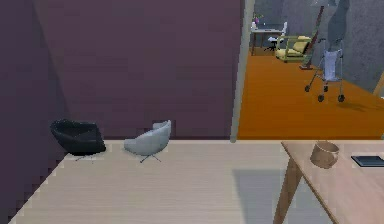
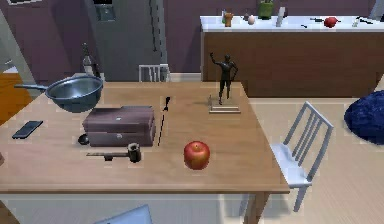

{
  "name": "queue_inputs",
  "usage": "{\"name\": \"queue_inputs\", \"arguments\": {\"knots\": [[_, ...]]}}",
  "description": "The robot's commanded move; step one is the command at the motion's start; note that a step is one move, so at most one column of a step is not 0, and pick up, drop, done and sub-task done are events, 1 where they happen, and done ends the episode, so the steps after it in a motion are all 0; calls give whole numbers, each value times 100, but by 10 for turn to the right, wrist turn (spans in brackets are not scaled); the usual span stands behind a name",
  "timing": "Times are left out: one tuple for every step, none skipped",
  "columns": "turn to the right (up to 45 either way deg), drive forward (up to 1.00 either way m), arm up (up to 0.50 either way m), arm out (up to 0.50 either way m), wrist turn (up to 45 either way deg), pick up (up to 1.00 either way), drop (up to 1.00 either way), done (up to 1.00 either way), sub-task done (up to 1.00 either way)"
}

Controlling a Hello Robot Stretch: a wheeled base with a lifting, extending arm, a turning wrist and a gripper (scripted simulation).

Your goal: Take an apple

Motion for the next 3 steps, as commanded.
{"name": "queue_inputs", "arguments": {"knots": [[0,0,50,0,0,0,0,0,0],[0,0,38,0,0,0,0,0,0],[0,0,0,28,0,0,0,0,0]]}}
